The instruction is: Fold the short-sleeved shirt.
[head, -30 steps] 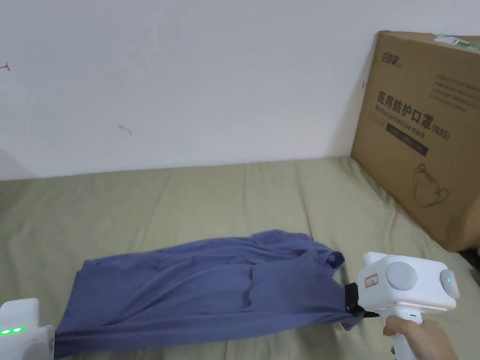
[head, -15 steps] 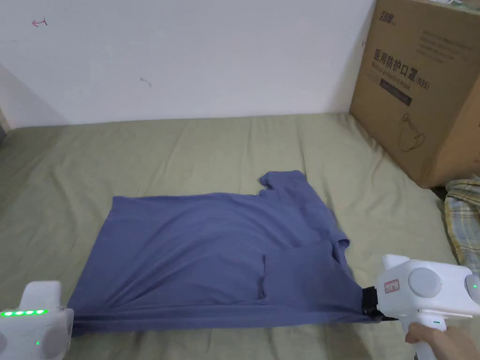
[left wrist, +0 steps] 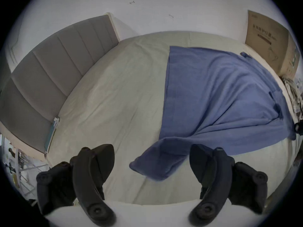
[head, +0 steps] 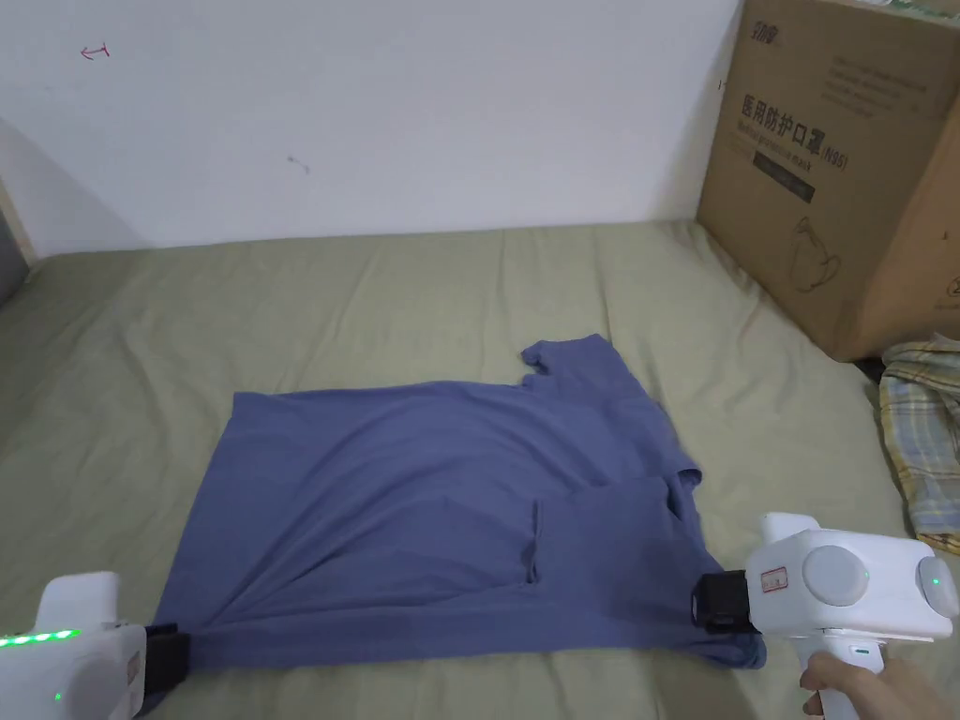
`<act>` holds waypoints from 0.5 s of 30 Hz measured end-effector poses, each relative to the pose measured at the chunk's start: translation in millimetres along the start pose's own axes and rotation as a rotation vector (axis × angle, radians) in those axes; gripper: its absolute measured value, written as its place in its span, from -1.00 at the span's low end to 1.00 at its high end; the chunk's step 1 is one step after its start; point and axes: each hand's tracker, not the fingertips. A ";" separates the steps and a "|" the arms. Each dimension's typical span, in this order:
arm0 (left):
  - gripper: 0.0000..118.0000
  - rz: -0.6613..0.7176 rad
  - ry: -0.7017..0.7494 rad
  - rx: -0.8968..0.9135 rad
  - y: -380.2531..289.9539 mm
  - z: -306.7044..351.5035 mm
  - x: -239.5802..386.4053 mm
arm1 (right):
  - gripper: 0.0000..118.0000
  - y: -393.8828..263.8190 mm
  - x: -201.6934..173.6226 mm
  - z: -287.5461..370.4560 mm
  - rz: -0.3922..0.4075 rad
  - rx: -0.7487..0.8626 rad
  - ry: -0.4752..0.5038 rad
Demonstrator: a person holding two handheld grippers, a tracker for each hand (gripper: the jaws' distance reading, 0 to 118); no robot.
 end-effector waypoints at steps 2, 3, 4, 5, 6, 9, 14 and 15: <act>0.68 0.022 -0.028 0.026 -0.3 8.8 -2.5 | 0.44 -6.1 -5.7 19.7 0.008 0.007 -0.004; 0.68 0.033 -0.045 0.032 -0.3 13.9 -1.8 | 0.44 -8.6 -7.0 25.3 0.021 0.022 -0.001; 0.66 0.037 -0.073 0.031 -1.3 19.5 -0.7 | 0.44 -11.9 -8.3 31.2 0.040 0.046 0.009; 0.57 0.041 -0.090 0.031 -3.8 24.0 0.1 | 0.44 -14.5 -9.1 35.3 0.050 0.051 0.015; 0.33 0.043 -0.108 0.034 -7.9 29.2 1.1 | 0.35 -18.1 -10.2 39.9 0.054 0.051 0.018; -0.99 0.040 -0.133 0.017 -24.5 35.0 5.4 | -1.00 -33.1 -10.0 43.4 0.050 0.075 0.022; -1.00 0.063 -0.161 -0.030 -57.8 36.1 2.7 | -1.00 -60.4 -2.2 34.3 -0.004 0.023 0.040; -1.00 0.061 -0.166 -0.042 -60.3 34.2 2.0 | -1.00 -63.7 -1.4 33.1 -0.005 0.017 0.034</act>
